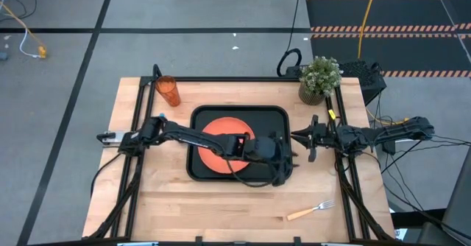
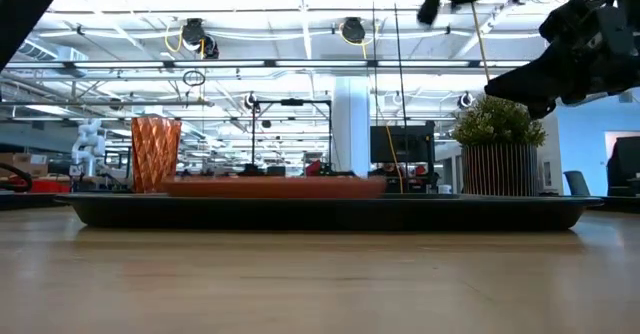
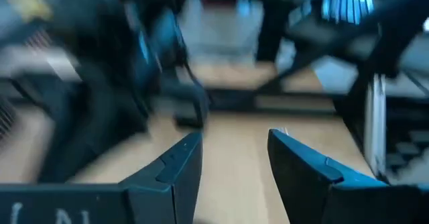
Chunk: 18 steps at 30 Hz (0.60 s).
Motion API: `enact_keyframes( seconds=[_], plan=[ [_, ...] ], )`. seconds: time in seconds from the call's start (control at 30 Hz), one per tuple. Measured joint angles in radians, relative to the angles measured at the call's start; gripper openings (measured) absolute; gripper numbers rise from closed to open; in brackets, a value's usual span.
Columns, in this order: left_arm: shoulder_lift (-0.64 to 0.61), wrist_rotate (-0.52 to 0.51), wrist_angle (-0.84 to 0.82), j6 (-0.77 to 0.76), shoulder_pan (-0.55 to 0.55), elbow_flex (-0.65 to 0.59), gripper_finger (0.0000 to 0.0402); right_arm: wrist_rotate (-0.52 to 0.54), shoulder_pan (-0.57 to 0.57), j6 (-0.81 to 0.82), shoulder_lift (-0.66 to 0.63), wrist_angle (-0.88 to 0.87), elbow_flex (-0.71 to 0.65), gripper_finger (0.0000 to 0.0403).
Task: Pick and place plate/cup/fork/spoon on tray
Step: Put the orange plate on the black serving tray
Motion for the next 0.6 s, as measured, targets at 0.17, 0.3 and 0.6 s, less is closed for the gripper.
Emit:
enact_keyframes(
  seconds=[0.17,0.3,0.6],
  plan=[
    [-0.094,-0.15,0.064,0.159,-0.03,0.0,0.0172,0.0,0.0,0.087,0.013,-0.026,0.0,0.0059],
    [-0.153,-0.235,0.027,0.215,-0.059,0.0,0.0172,-0.05,0.0,0.125,0.037,-0.051,0.0,0.0059],
    [-0.209,-0.335,0.13,0.169,-0.107,-0.163,0.0172,-0.125,0.012,0.145,0.106,-0.007,0.002,0.0059]
  ],
)
